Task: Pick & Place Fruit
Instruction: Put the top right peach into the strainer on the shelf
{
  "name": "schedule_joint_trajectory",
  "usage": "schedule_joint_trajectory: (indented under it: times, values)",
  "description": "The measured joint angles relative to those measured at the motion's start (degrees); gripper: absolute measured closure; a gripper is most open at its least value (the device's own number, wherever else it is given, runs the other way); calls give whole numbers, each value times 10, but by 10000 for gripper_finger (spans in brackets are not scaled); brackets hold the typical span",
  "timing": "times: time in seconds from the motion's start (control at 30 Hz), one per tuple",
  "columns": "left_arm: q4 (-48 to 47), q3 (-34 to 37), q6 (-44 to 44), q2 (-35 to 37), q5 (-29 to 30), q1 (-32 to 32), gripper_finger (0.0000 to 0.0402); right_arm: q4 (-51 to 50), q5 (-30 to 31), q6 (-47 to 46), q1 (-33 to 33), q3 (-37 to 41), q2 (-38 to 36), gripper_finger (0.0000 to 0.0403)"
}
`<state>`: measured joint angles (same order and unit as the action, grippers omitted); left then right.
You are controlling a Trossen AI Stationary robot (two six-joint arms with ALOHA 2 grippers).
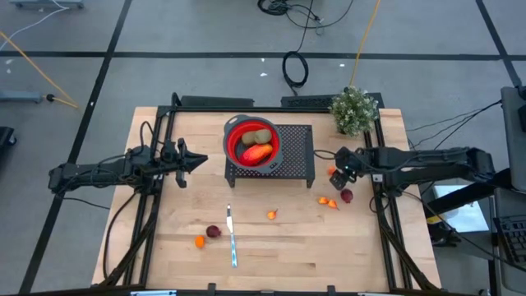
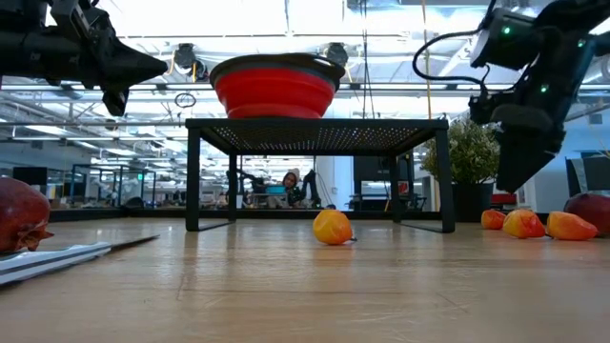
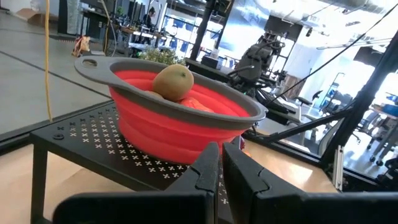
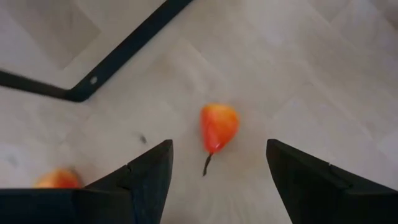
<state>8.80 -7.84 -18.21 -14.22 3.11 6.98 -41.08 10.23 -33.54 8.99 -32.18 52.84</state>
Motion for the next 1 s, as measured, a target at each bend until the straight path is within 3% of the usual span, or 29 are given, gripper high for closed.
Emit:
schedule_joint_trajectory:
  times: [0.37,1.0]
  values:
    - [0,0,-1,0,0,0,382,88,-45,46,52,23,18,149]
    - [0,0,5,0,0,0,382,118,-41,70,57,23,136,149]
